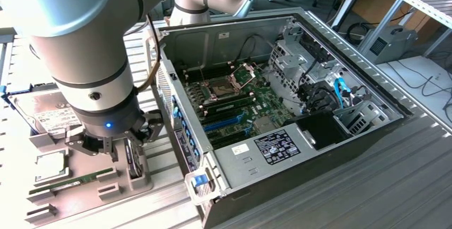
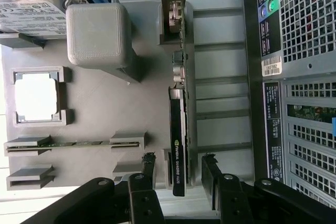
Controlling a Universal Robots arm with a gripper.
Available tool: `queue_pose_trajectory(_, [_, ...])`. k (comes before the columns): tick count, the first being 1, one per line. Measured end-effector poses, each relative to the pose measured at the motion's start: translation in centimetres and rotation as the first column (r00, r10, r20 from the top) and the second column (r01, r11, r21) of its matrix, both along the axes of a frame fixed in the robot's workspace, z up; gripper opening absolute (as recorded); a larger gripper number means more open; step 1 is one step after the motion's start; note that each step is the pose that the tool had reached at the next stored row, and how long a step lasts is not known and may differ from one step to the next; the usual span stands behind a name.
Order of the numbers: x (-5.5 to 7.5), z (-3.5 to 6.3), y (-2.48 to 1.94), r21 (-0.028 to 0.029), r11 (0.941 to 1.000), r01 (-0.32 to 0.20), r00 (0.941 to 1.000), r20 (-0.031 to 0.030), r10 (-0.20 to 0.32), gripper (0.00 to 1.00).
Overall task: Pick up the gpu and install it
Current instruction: 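Pick up the gpu and move the gpu toward the slot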
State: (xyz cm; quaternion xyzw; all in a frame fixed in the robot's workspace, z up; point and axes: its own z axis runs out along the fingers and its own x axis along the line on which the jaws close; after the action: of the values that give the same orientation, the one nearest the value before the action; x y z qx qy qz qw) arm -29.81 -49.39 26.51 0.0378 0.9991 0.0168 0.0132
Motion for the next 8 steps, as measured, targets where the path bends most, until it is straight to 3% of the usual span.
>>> queue_pose_trajectory(8, [0.0,-0.21,0.0,0.0,1.0,0.0,1.0,0.0,0.0,0.48])
